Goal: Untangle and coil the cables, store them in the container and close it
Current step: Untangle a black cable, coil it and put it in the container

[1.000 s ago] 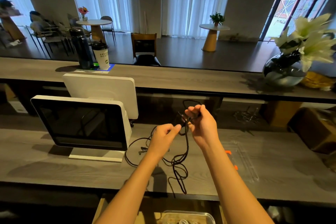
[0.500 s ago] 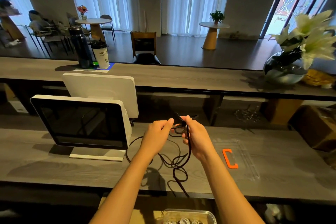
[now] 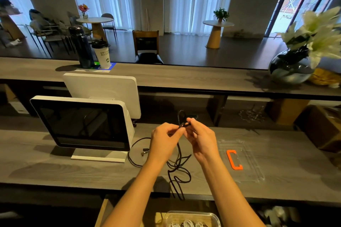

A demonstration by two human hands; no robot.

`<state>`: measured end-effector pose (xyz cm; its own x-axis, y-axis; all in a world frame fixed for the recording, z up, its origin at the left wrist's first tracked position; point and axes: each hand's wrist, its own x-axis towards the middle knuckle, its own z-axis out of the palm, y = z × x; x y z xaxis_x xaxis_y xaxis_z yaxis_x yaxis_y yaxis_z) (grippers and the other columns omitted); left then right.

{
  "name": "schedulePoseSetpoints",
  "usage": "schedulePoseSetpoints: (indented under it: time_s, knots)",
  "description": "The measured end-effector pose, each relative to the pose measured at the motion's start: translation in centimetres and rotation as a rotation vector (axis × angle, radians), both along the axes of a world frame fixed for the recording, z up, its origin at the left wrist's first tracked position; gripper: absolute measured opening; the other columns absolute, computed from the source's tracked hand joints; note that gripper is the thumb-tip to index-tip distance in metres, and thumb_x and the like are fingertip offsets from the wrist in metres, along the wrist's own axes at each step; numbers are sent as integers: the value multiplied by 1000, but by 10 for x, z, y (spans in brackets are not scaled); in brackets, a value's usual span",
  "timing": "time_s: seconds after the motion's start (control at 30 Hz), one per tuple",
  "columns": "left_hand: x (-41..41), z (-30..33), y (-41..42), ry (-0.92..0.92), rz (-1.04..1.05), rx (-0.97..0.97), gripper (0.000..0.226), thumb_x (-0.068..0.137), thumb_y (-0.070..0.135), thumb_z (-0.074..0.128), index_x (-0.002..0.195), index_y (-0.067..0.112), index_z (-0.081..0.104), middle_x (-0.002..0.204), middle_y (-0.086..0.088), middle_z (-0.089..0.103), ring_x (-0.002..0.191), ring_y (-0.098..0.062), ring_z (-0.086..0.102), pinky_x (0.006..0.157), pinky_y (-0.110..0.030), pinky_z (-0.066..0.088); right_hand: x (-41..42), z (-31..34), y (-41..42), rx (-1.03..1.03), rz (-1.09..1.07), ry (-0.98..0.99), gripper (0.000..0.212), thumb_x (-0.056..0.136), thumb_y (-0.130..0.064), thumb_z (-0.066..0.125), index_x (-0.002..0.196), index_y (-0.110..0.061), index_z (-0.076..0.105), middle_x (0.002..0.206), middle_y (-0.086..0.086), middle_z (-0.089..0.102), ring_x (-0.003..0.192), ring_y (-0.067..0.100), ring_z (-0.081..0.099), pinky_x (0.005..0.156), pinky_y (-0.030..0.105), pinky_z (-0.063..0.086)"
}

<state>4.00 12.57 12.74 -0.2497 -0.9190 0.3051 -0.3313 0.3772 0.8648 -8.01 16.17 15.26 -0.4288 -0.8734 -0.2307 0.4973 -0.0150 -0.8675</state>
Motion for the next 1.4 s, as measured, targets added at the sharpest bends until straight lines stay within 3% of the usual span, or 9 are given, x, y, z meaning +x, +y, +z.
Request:
schedulePoseSetpoints:
  time_s: [0.1,0.3,0.4,0.5,0.63,0.9,1.2,1.3,1.4]
  knots:
    - [3,6,-4,-3,13,46,22,97,27,61,81,22,74,72,3,67,70,-7,62,64,-17,47,0,2,2,-6,-29,103,18,96,-18,62,90,-7,75,84,10,76,80,19,72,77,32,58]
    - [29,29,-32,729,151,544,28,105,22,48,81,10,55,48,8,33,41,-6,30,41,-19,27,-27,-4,-16,6,-215,-222,17,101,-15,49,86,-13,56,64,0,55,54,16,66,56,31,56]
    - [55,31,-56,728,273,533,26,104,27,51,85,11,59,51,8,32,41,-4,25,36,-18,21,-61,-15,-21,-26,-330,-394,29,102,-11,42,74,-19,42,45,-7,32,33,7,31,42,19,38]
    - [68,27,-69,658,302,522,25,103,28,51,89,10,62,51,8,32,40,-4,26,35,-18,21,-86,-24,-27,21,-377,-374,29,103,-10,40,75,-19,42,42,-9,28,33,7,25,47,21,27]
    - [72,24,-75,695,382,510,23,102,30,54,91,12,62,53,8,35,42,-4,28,36,-18,23,-99,-30,-33,109,-447,-398,20,106,-18,37,89,-17,49,62,1,46,59,16,55,62,30,48]
    - [92,35,-85,995,627,392,25,102,28,46,82,17,56,58,6,32,45,-6,23,40,-22,17,-128,-63,-22,211,-579,-171,31,103,-12,30,128,-4,48,107,19,65,80,28,64,71,35,51]
    - [41,51,-65,513,83,512,27,107,24,38,100,10,60,46,10,33,36,-3,25,32,-18,19,-95,-62,-34,354,-209,138,45,105,-29,43,146,-11,45,145,12,51,126,27,52,101,36,40]
    - [21,59,-60,545,-129,604,28,108,22,35,98,9,57,47,8,31,35,-3,23,31,-18,18,-69,-48,-31,250,-182,381,36,105,-30,46,135,-14,56,135,5,57,131,25,50,102,33,38]
    - [2,72,-61,809,-320,766,28,108,24,34,92,12,54,50,7,30,37,-4,23,33,-18,20,-29,-36,-23,61,69,384,37,106,-33,41,104,-12,71,106,10,74,105,25,68,86,29,53]
